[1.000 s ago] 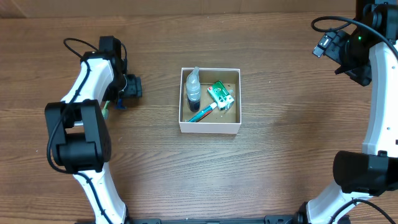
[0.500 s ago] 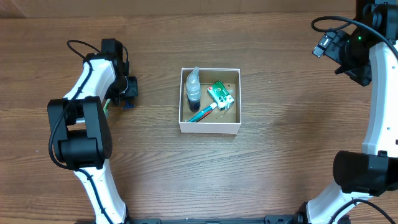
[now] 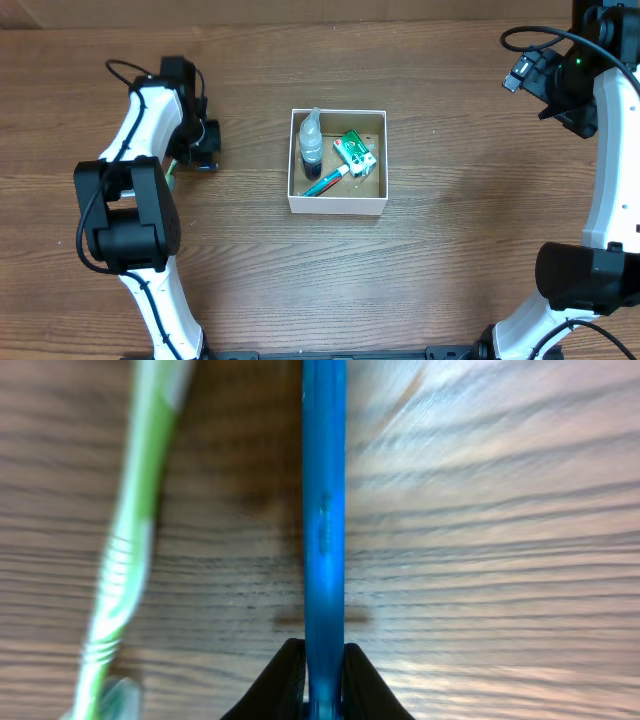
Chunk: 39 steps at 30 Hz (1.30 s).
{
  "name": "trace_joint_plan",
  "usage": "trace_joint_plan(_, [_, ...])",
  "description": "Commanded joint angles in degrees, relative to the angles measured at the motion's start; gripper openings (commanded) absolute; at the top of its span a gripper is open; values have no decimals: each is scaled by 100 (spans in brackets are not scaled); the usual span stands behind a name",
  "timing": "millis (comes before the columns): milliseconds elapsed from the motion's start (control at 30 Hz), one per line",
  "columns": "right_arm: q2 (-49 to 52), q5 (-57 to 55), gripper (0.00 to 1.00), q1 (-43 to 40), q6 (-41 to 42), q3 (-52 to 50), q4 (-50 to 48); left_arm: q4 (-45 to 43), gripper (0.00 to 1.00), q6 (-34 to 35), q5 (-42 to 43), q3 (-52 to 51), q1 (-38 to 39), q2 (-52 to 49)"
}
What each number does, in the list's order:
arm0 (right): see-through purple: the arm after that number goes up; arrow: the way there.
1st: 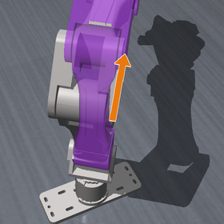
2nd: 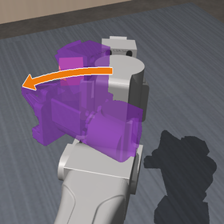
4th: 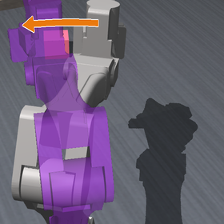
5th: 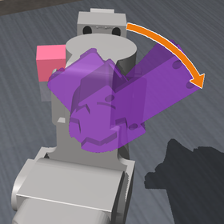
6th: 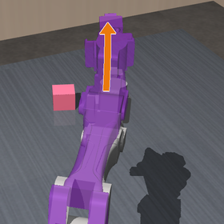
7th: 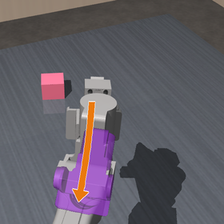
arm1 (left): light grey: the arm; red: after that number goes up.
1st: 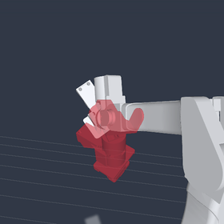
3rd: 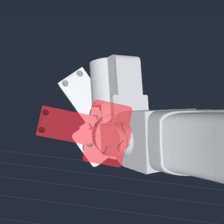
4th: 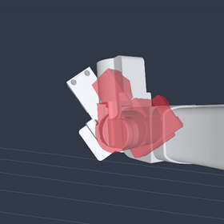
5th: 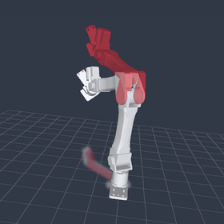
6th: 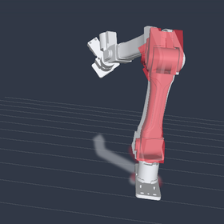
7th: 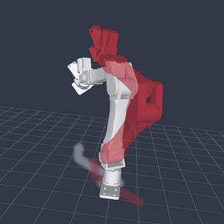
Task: Pack container
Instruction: 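Lower the left gripper and grasp the blue razor handle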
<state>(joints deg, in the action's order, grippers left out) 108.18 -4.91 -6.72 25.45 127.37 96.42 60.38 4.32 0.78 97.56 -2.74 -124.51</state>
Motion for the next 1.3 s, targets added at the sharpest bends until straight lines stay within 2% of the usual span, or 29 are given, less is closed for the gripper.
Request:
trace_joint_plan(0, [-2, -13, 100, -11, 7, 17, -28, 227, 19, 37, 70, 494, -13, 249])
trace_joint_plan(167, [-2, -13, 100, -11, 7, 17, -31, 382, 16, 37, 72, 527, -13, 269])
trace_joint_plan(267, [-2, -13, 100, -11, 7, 17, -31, 374, 18, 39, 57, 525, -13, 271])
trace_joint_plan(333, [-2, -15, 100, -11, 7, 17, -31, 317, 27, 46, 55, 525, -13, 271])
trace_joint_plan(433, [-2, -13, 100, -11, 7, 17, -31, 92, 47, 317, 52, 505, -13, 269])
trace_joint_plan(467, [-2, -15, 100, -11, 7, 17, -28, 15, 48, 420, 55, 485, -13, 269])
trace_joint_plan(667, [-2, -15, 100, -11, 7, 17, -31, -516, 47, 667, 72, 212, 63, 267])
trace_joint_plan(933, [-2, -13, 100, -11, 7, 17, -28, -1086, 39, 671, 72, -446, 122, 264])
trace_joint_plan(1267, [-2, -15, 100, -11, 7, 17, -31, -1427, 38, 719, 70, -1014, 122, 264])
